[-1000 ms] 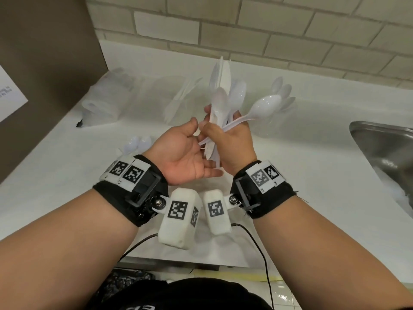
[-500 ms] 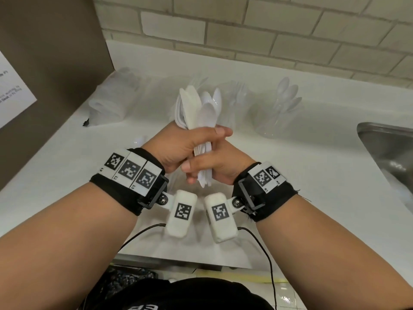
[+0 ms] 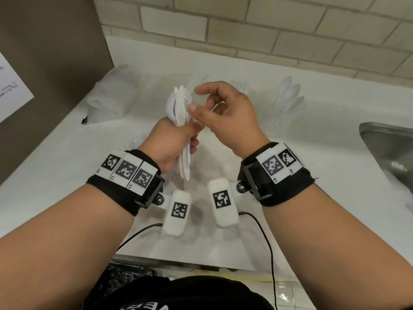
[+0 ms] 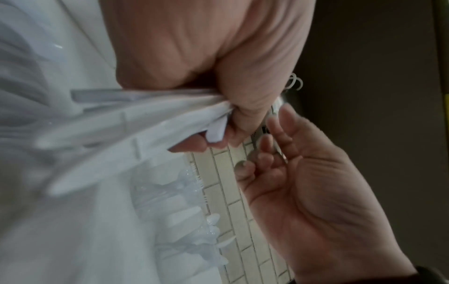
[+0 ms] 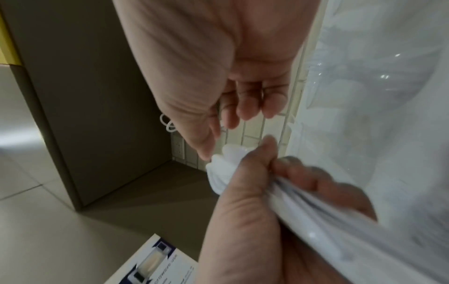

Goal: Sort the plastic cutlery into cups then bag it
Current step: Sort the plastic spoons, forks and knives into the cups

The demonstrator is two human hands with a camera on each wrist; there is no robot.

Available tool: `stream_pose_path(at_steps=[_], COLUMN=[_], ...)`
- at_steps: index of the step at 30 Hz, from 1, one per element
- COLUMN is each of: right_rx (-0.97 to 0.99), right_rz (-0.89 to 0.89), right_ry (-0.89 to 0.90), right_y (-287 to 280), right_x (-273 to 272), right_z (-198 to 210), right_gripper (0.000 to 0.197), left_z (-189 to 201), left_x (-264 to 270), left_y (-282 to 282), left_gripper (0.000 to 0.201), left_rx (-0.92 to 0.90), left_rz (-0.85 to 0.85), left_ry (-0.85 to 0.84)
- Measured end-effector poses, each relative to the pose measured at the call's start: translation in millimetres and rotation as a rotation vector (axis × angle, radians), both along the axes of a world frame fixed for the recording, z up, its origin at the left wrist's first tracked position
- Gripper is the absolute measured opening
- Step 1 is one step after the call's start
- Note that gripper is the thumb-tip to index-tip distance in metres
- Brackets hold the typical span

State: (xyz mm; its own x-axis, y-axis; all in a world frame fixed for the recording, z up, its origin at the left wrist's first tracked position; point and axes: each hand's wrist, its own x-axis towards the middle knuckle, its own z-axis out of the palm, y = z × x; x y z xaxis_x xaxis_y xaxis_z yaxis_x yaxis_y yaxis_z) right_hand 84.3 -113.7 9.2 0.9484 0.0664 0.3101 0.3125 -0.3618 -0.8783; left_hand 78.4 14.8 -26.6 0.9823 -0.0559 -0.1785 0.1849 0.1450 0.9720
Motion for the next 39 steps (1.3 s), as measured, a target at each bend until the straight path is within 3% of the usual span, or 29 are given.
stream_pose_path(at_steps=[3, 6, 9, 12, 17, 25, 31, 39], right_rx=[-0.203, -0.269, -0.184, -0.027, 0.100, 0.229, 0.083, 0.289], right_rz=[0.030, 0.021, 0.055, 0.086, 0.067, -0.058, -0.041, -0.156], right_ry=[0.027, 0.056, 0.112, 0.211, 0.294, 0.222, 0.260, 0.204], right_y=[6.7, 7.7, 7.1, 3.9, -5.5, -4.5, 1.6, -9.7], right_x=[2.5, 7.0, 8.7, 10.6, 14.9, 20.6, 16.5, 31.5], right_z=[-1.2, -2.1, -2.2, -1.8, 5.7, 5.9, -5.6, 14.6], right_gripper=[0.048, 0.047, 0.026, 0.016, 0.014, 0.023, 0.029, 0.014], left_z=[0.4, 0.5, -1.3, -3.1, -5.4, -10.2, -7.8, -23.1], left_x=[1.3, 1.6, 0.9, -0.4, 2.6, 7.3, 10.7, 12.4], left_y=[-3.5, -4.5, -2.2, -2.4, -3.9, -5.0, -8.3, -4.6], left_gripper=[0.009, 0.011, 0.010, 0.014, 0.016, 0.014, 0.014, 0.024], left_rx=[0.034, 0.080, 0.109, 0.064, 0.056, 0.177, 0.177, 0.158], left_rz=[-0.064, -0.110, -0.102, -0.148, -0.168, -0.139, -0.127, -0.168], left_ry=[-0.009, -0.021, -0.021, -0.066, -0.087, -0.094, -0.131, -0.057])
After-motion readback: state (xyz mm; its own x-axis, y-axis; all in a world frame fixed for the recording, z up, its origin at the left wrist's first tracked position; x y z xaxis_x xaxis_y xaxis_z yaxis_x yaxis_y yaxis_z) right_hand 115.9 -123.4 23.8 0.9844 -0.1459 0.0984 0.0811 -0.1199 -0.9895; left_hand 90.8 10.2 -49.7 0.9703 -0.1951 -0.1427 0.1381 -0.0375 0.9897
